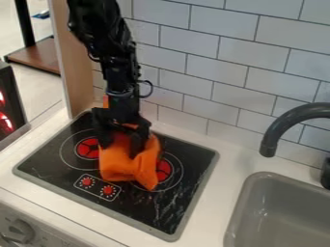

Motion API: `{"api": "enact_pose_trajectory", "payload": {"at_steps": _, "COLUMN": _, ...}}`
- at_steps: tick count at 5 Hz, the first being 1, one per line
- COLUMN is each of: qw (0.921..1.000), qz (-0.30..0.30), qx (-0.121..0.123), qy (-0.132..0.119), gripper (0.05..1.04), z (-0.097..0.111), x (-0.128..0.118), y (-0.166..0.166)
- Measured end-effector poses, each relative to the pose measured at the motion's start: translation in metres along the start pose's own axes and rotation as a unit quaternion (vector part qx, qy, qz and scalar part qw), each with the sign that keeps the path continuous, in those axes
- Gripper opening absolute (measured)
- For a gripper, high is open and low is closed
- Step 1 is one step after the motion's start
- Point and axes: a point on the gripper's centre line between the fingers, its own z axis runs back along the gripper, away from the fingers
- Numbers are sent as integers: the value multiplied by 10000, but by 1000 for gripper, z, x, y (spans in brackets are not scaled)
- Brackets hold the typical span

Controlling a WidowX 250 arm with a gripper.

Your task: Move the cloth from the top left to the bottom right of the cooker

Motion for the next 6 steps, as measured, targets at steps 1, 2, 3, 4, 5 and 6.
{"api": "enact_pose_trajectory", "payload": {"at_steps": 1, "qw": 9996, "qz": -15, "qx": -210, "qy": -190, "gripper": 999, "z": -7, "x": -1, "y": -8}}
{"api": "enact_pose_trajectory", "payload": {"at_steps": 2, "qw": 9994, "qz": -56, "qx": -260, "qy": -238, "gripper": 999, "z": -9, "x": -6, "y": -13}}
{"api": "enact_pose_trajectory", "payload": {"at_steps": 3, "qw": 9991, "qz": -183, "qx": -310, "qy": -243, "gripper": 999, "z": -9, "x": -14, "y": -23}}
{"api": "enact_pose_trajectory", "payload": {"at_steps": 4, "qw": 9982, "qz": -452, "qx": -321, "qy": -219, "gripper": 999, "z": -11, "x": -19, "y": -37}}
{"api": "enact_pose_trajectory", "payload": {"at_steps": 5, "qw": 9963, "qz": -724, "qx": -412, "qy": -190, "gripper": 999, "z": -11, "x": -28, "y": -58}}
{"api": "enact_pose_trajectory", "payload": {"at_steps": 6, "qw": 9930, "qz": -1080, "qx": -443, "qy": -171, "gripper": 999, "z": -12, "x": -40, "y": -75}}
